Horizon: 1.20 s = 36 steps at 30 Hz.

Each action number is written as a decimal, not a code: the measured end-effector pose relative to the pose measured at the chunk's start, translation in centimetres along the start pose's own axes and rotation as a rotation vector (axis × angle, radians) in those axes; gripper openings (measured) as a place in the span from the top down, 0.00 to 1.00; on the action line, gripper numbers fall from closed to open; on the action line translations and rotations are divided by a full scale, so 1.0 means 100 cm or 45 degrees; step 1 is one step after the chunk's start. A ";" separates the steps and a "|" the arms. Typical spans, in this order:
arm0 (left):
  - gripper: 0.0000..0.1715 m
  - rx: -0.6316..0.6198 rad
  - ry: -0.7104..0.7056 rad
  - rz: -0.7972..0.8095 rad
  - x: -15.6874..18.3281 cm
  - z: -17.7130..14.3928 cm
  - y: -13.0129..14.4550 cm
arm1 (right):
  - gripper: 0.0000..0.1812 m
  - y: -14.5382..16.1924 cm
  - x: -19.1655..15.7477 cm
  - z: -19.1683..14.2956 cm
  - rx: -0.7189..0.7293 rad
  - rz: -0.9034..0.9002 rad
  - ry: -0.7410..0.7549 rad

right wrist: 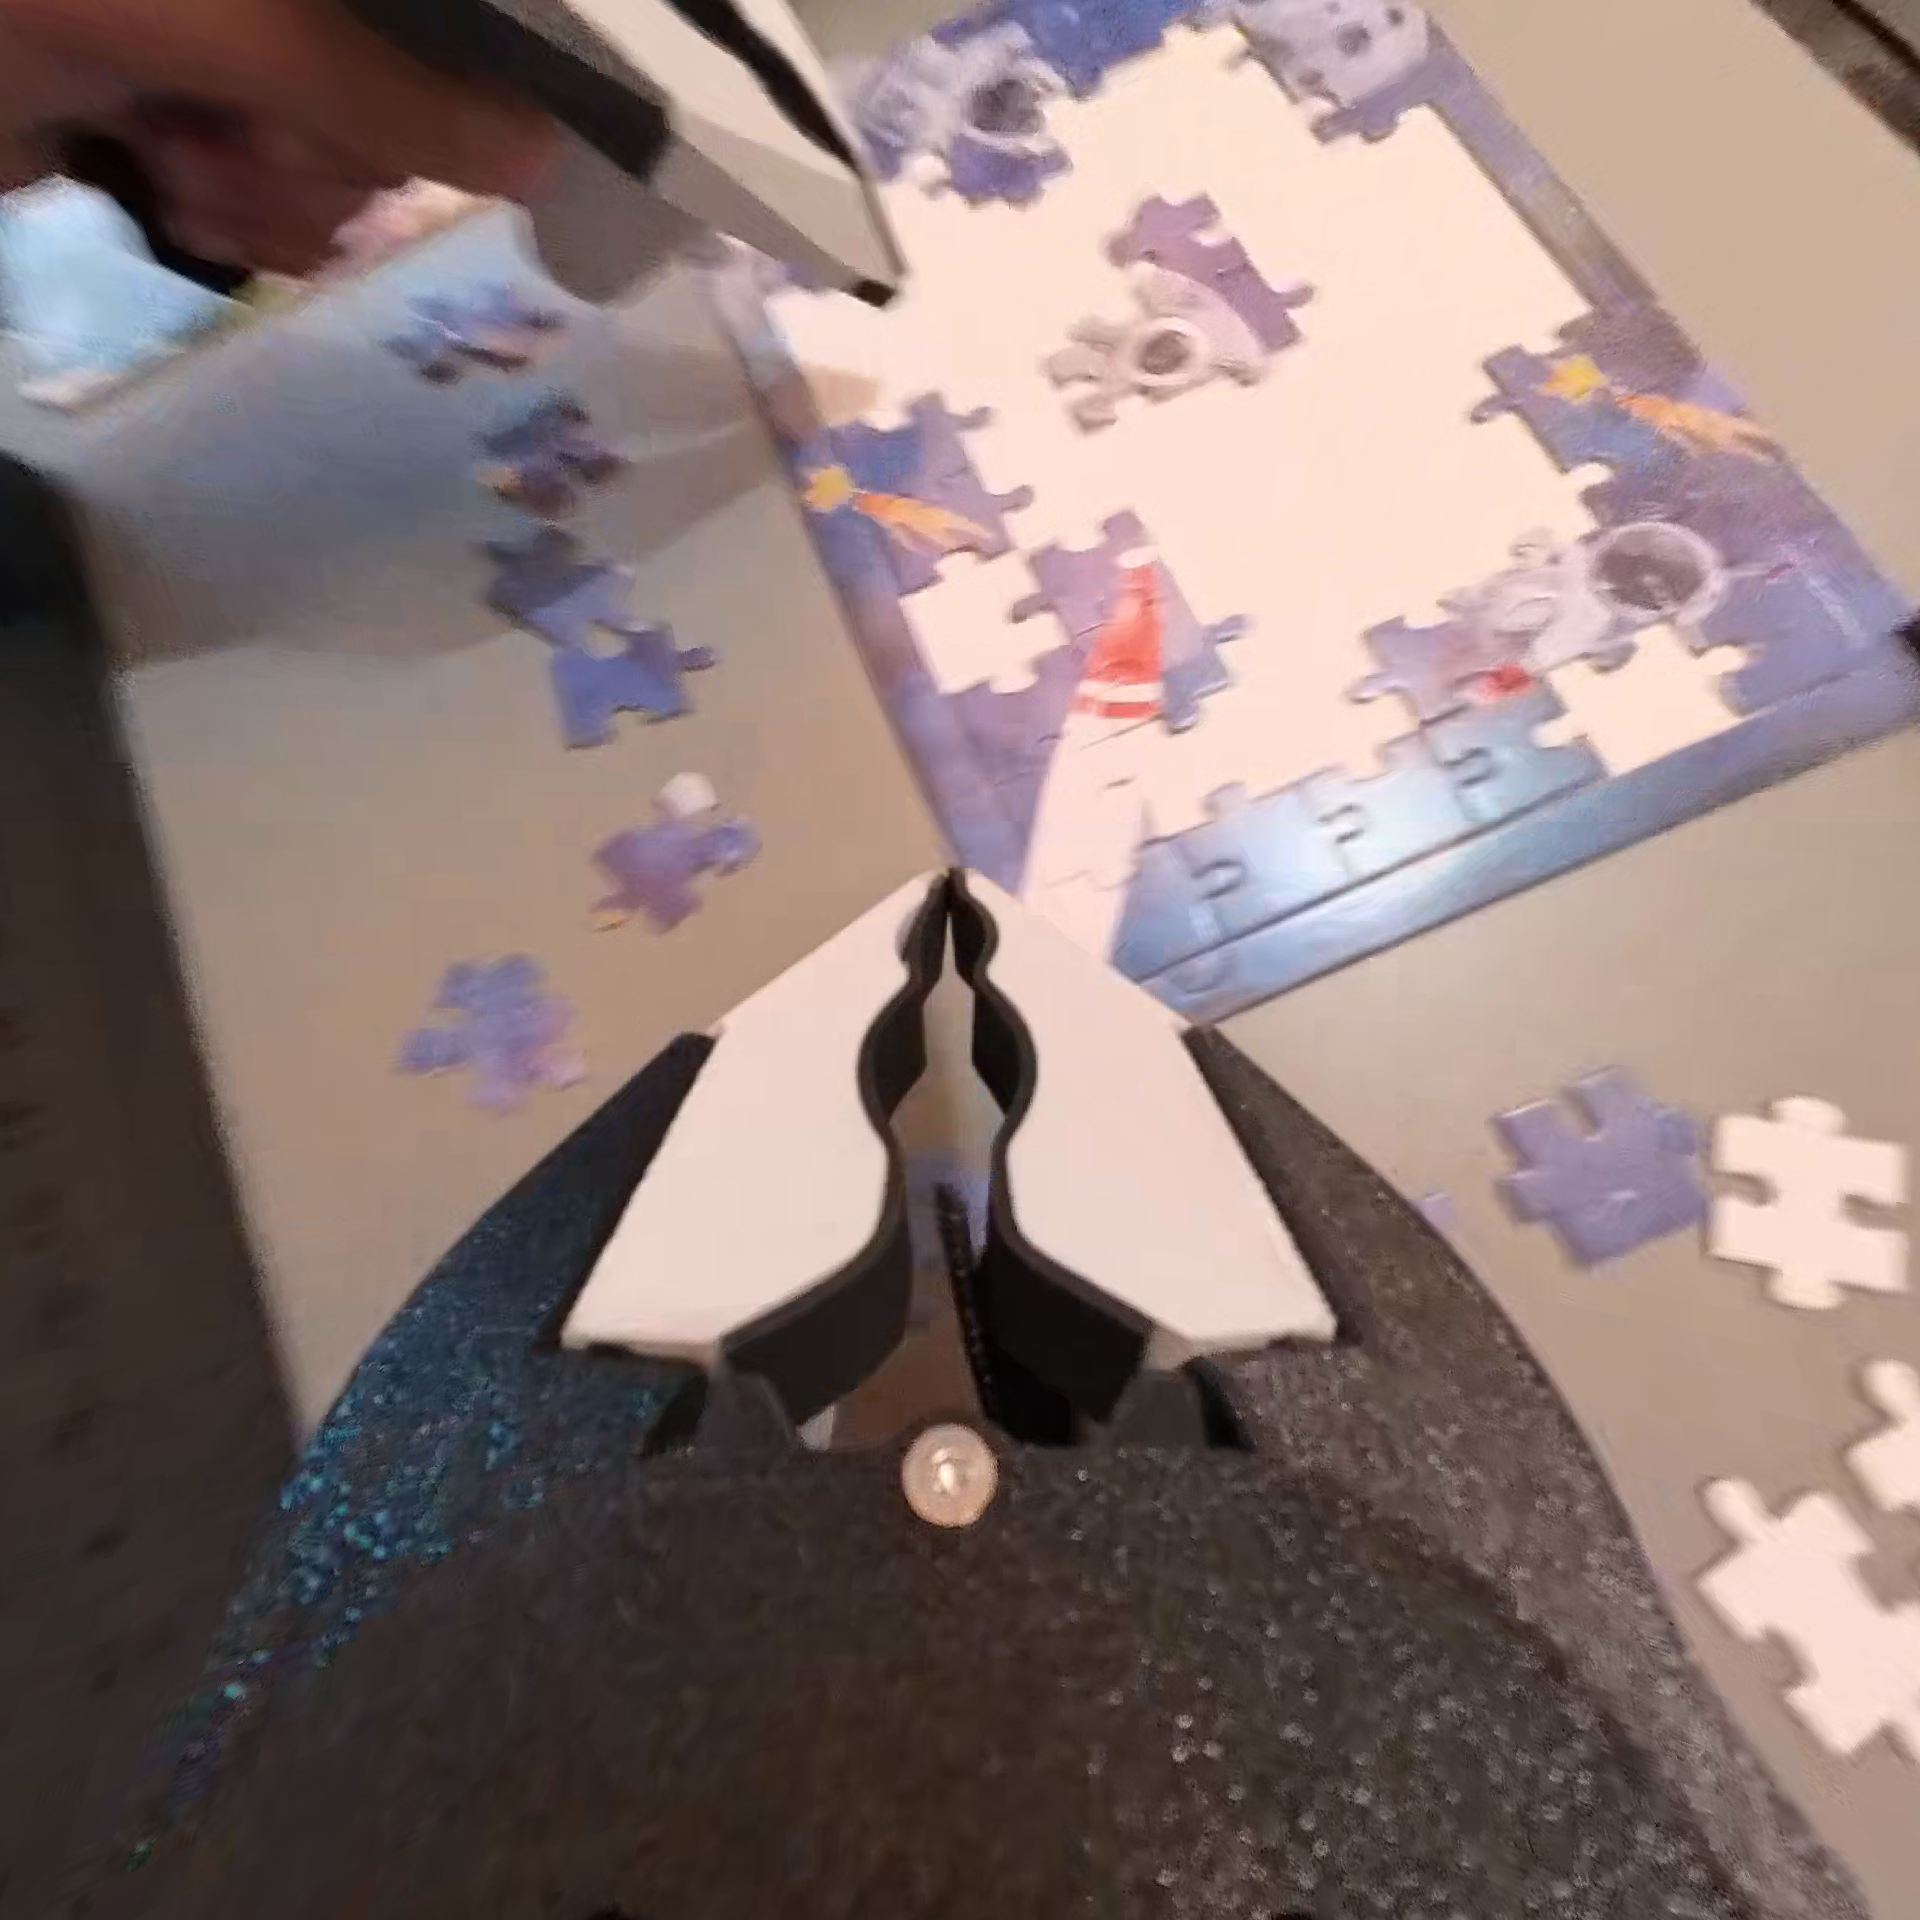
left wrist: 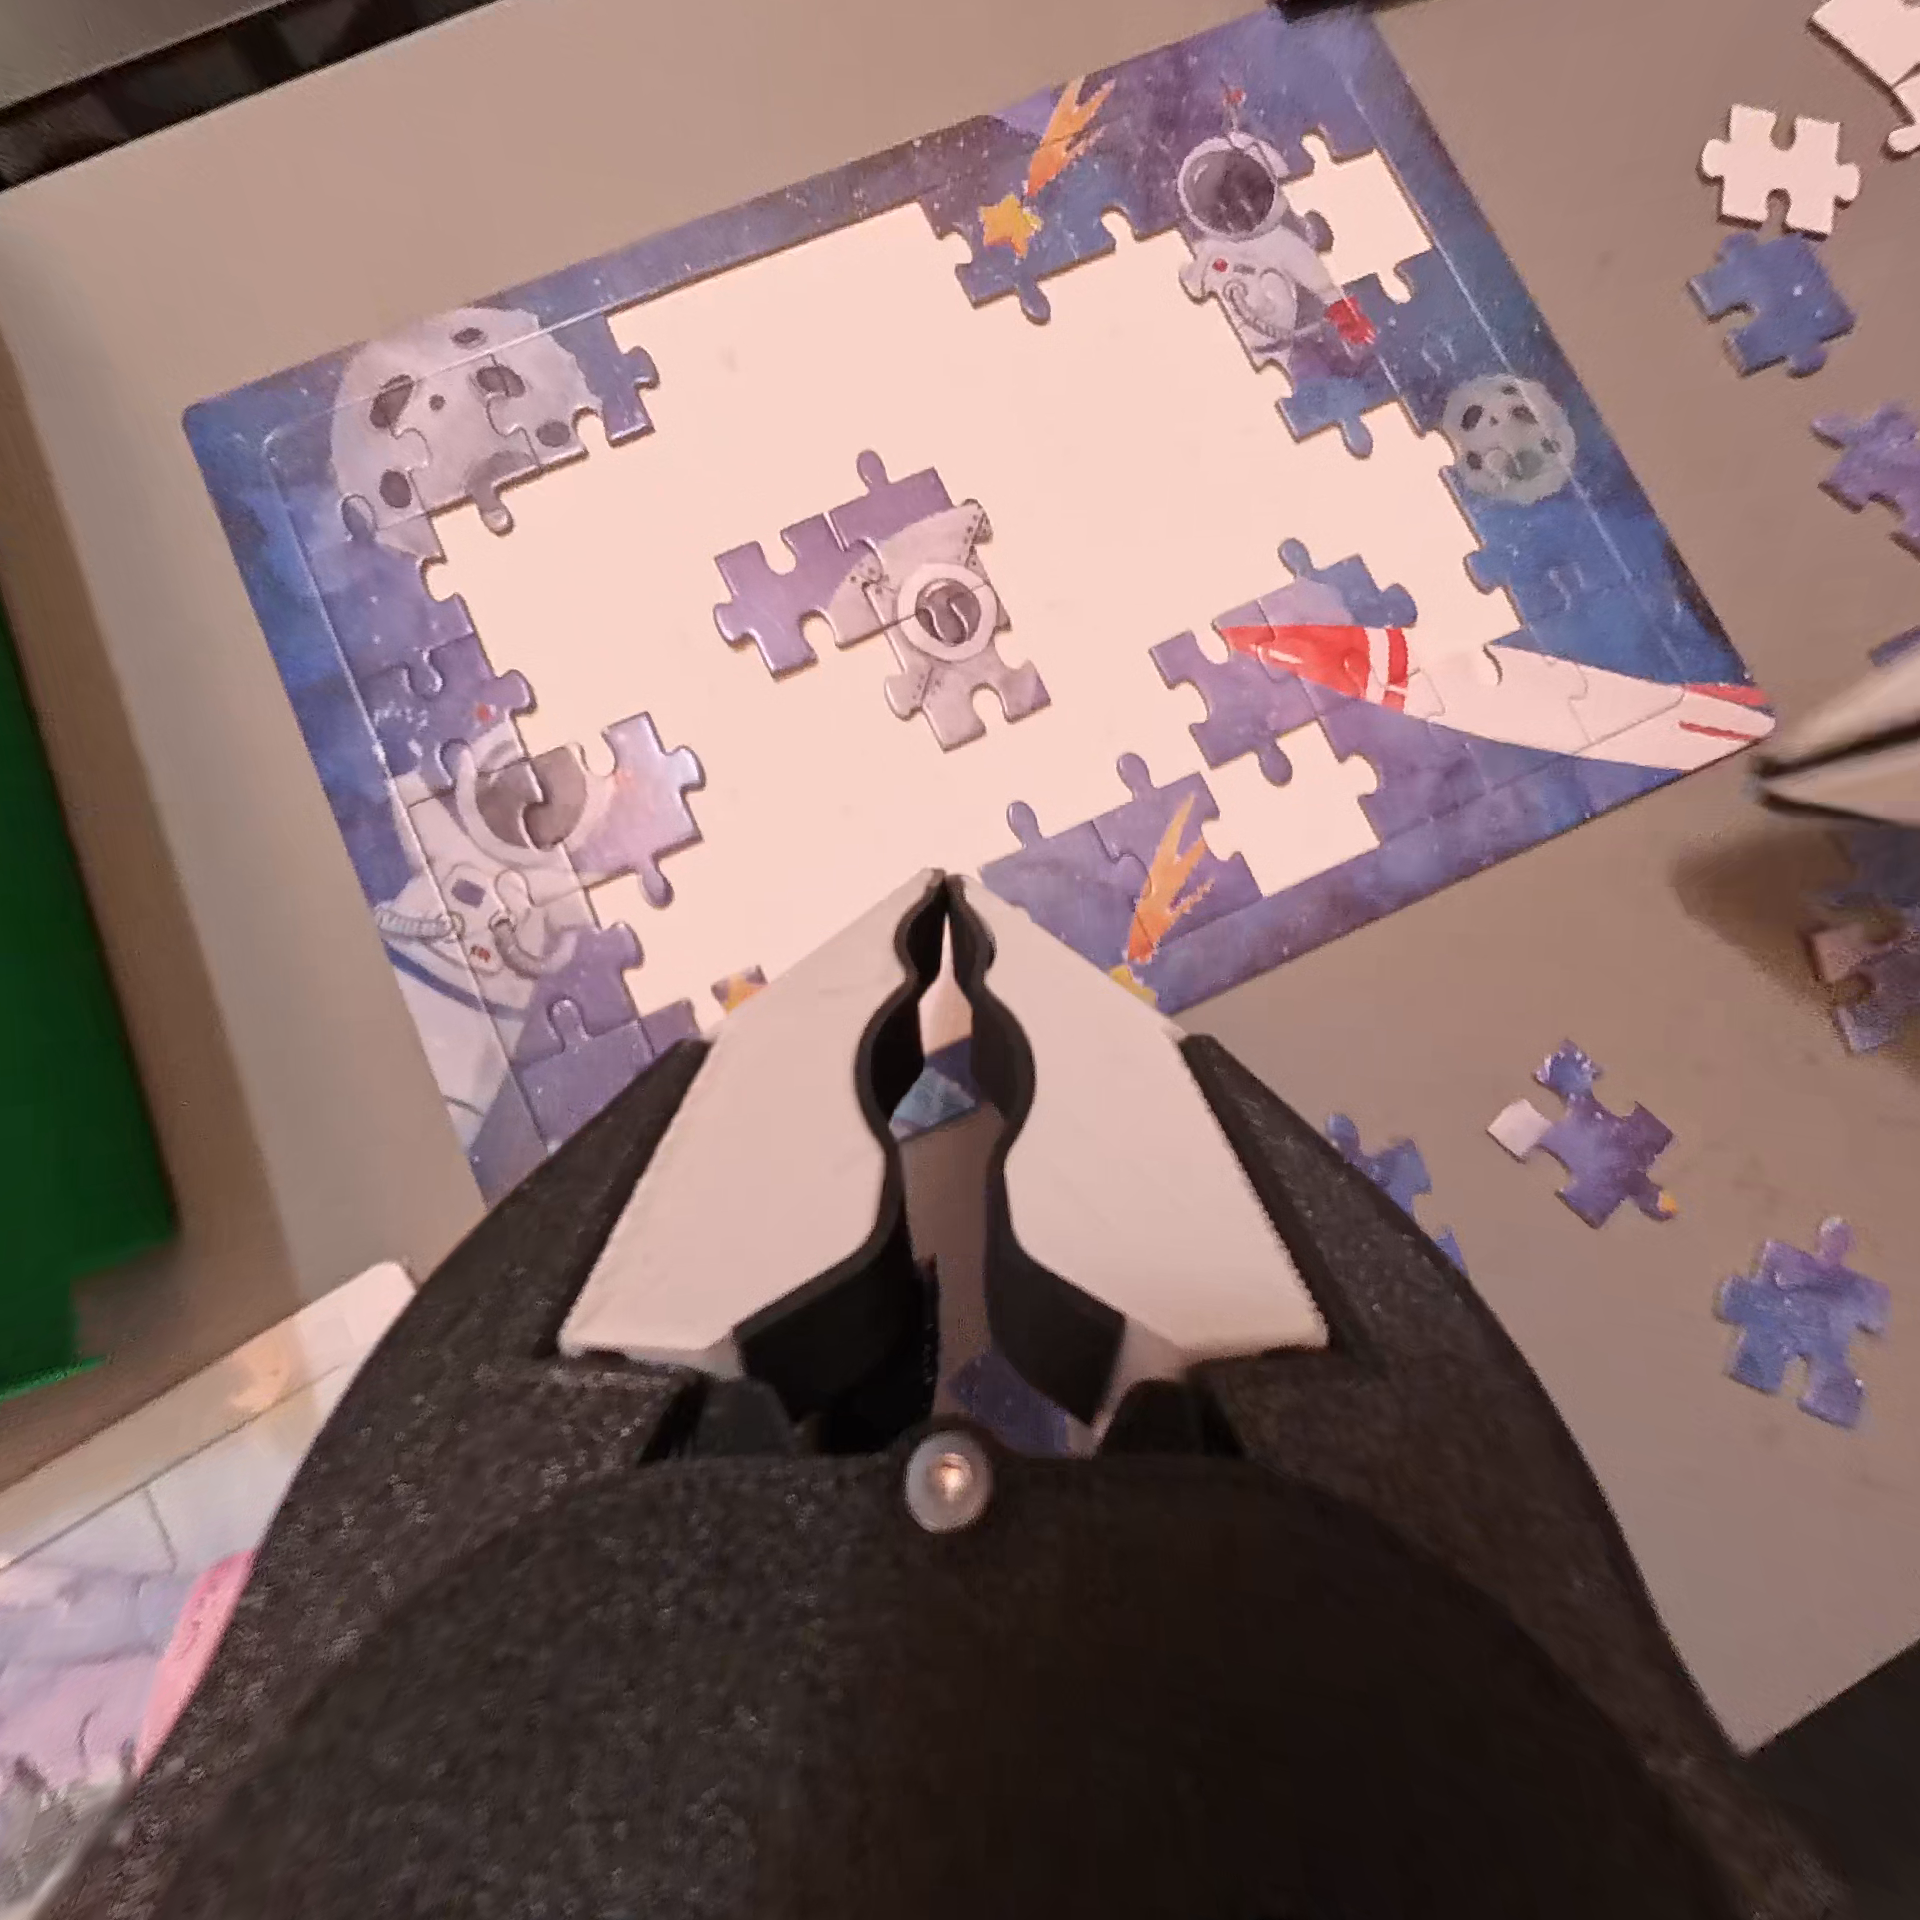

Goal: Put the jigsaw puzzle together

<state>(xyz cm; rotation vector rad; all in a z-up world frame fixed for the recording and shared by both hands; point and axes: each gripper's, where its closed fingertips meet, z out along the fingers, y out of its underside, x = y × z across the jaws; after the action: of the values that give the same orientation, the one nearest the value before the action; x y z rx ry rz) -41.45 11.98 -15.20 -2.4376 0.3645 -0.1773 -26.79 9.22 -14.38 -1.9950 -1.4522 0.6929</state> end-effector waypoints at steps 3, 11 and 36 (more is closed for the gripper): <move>1.00 -0.045 0.026 0.014 -0.002 0.008 0.002 | 1.00 0.000 0.048 0.008 0.008 0.115 0.191; 1.00 -0.074 0.122 -0.032 0.008 0.011 0.015 | 1.00 0.029 0.081 -0.001 -0.035 0.176 0.348; 1.00 -0.108 0.119 0.008 0.018 0.012 0.016 | 1.00 0.026 0.080 0.003 -0.012 0.166 0.347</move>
<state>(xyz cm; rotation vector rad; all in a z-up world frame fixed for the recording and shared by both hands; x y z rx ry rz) -39.79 10.99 -17.07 -2.5171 0.4284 -0.2789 -23.08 16.29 -17.10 -2.1113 -1.1762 0.4460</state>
